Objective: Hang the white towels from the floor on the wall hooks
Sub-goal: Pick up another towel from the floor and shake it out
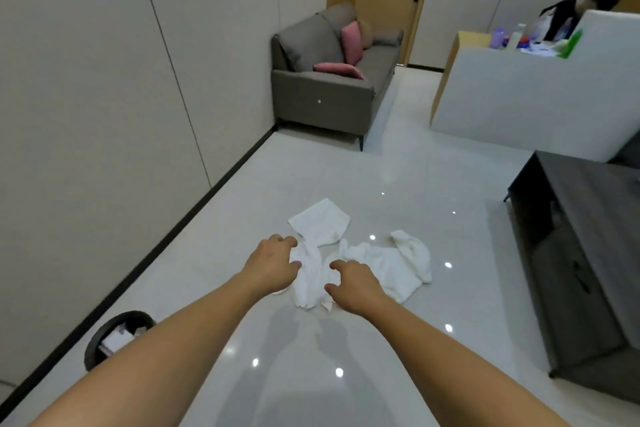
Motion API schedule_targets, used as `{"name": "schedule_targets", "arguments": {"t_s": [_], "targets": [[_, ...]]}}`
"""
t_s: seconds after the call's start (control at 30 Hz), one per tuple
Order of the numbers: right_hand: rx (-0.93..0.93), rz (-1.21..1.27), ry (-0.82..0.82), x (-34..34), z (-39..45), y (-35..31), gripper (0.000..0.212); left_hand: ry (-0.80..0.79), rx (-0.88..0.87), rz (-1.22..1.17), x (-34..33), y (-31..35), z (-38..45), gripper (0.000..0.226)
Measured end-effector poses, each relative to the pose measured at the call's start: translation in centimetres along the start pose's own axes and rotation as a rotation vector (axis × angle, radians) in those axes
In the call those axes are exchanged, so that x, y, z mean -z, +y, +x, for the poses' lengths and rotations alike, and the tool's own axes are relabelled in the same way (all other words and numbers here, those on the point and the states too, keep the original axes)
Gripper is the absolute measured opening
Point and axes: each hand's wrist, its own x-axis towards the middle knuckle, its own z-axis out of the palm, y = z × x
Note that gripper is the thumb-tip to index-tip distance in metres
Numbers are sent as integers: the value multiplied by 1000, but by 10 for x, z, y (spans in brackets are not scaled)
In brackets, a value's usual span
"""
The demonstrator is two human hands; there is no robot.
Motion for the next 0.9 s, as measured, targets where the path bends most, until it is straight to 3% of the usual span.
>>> {"name": "schedule_targets", "arguments": {"t_s": [0.27, 0.57, 0.73, 0.9], "targets": [[-81, 62, -2, 32, 159, 48, 55, -58, -93, 39, -17, 16, 180, 50], [-163, 126, -136, 55, 337, 112, 54, -158, 31, -21, -54, 9, 356, 47], [-234, 147, -241, 7, 398, 138, 50, -257, 117, -51, -108, -29, 401, 43], [-346, 203, -338, -100, 457, 167, 47, -394, 183, -60, -205, -99, 452, 42]]}}
